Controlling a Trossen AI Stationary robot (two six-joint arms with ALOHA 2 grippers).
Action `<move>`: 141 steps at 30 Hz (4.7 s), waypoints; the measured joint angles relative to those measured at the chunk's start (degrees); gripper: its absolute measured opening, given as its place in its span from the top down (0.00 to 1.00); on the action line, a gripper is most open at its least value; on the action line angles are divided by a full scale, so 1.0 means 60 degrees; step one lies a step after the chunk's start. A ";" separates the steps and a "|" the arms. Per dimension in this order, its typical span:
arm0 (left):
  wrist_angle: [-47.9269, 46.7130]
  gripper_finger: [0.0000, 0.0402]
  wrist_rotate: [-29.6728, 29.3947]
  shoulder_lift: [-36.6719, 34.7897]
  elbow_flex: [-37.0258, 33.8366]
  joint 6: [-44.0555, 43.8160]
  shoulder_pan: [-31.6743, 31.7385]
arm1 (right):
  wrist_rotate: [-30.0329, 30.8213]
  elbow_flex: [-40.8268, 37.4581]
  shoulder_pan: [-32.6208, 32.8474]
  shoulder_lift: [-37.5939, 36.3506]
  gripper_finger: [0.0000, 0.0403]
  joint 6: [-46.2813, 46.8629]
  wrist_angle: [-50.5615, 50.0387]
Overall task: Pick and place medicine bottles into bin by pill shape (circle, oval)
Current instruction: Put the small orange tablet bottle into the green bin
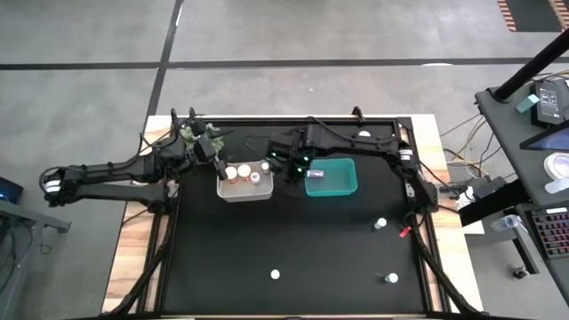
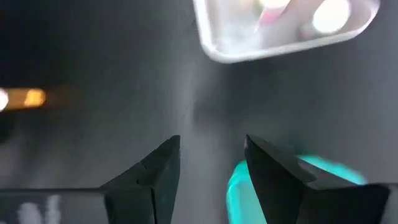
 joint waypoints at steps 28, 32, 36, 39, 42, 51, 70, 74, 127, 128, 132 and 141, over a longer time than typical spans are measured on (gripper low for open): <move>0.2389 0.38 0.0684 0.3317 0.0671 -0.3913 -0.3668 | 0.2265 -1.2650 0.2615 -0.9476 0.60 0.1692 0.9913; 0.1374 0.38 0.0186 0.4476 0.1763 -0.4833 -0.4680 | 0.2271 -1.3653 0.2766 -1.0393 0.60 0.1124 1.1352; -0.0816 0.38 -0.0156 0.5714 0.3317 -0.6116 -0.5543 | 0.2271 -1.4571 0.2806 -1.1119 0.60 0.0506 1.2826; -0.2746 0.38 -0.0215 0.6703 0.4629 -0.7077 -0.6151 | 0.2270 -1.5238 0.2806 -1.1569 0.60 0.0090 1.3638; -0.4467 0.38 -0.0209 0.7755 0.5921 -0.7820 -0.6815 | 0.2264 -1.5938 0.2806 -1.1969 0.60 -0.0252 1.4188; -0.6543 0.38 0.0083 1.0488 0.8190 -0.8303 -0.7787 | 0.2233 -1.7346 0.2806 -1.2770 0.60 -0.0258 1.6217; -0.5305 0.38 0.1478 1.1277 0.7522 -0.8526 -0.7478 | 0.2238 -1.7407 0.2798 -1.3122 0.60 -0.0814 1.6186; -0.5225 0.38 0.1477 1.1208 0.7234 -0.8742 -0.7398 | 0.2257 -1.7407 0.2798 -1.3126 0.60 -0.1172 1.6294; -0.2434 0.76 0.1102 1.0507 0.8408 -0.3484 -0.1815 | 0.3855 -1.7389 0.2773 -1.4583 0.60 -0.3145 1.5814; -0.2430 0.76 0.1191 1.0505 0.8413 -0.3375 -0.1755 | 0.4026 -1.7389 0.2773 -1.4593 0.60 -0.3246 1.5814; -0.2414 0.76 0.1233 1.0512 0.8424 -0.3240 -0.1598 | 0.4347 -1.7389 0.2773 -1.4623 0.60 -0.3540 1.6036; -0.2835 0.76 0.1178 1.1575 0.9577 -0.2408 -0.1448 | 0.4327 -1.6590 0.2773 -1.4481 0.60 -0.3493 1.5306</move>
